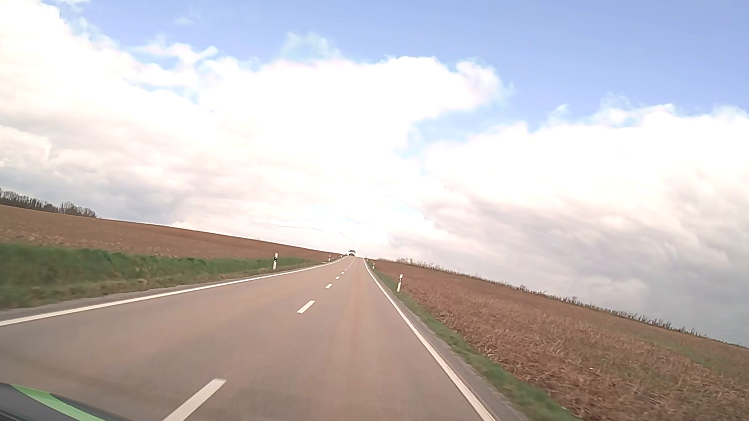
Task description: Follow the waypoints while adhering to traffic rules and regulations
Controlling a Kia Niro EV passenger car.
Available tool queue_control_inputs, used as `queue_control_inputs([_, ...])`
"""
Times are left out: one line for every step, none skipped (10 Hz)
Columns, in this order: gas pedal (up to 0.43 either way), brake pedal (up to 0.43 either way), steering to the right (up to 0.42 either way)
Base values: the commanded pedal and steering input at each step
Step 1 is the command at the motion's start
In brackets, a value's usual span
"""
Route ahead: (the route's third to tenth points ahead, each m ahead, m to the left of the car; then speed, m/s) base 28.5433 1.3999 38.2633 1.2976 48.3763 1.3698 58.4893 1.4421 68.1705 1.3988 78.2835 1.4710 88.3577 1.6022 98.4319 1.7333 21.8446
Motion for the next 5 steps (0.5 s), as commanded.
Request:
queue_control_inputs([0.339, 0.000, 0.000])
queue_control_inputs([0.339, 0.000, 0.000])
queue_control_inputs([0.339, 0.000, 0.000])
queue_control_inputs([0.339, 0.000, 0.000])
queue_control_inputs([0.339, 0.000, -0.001])
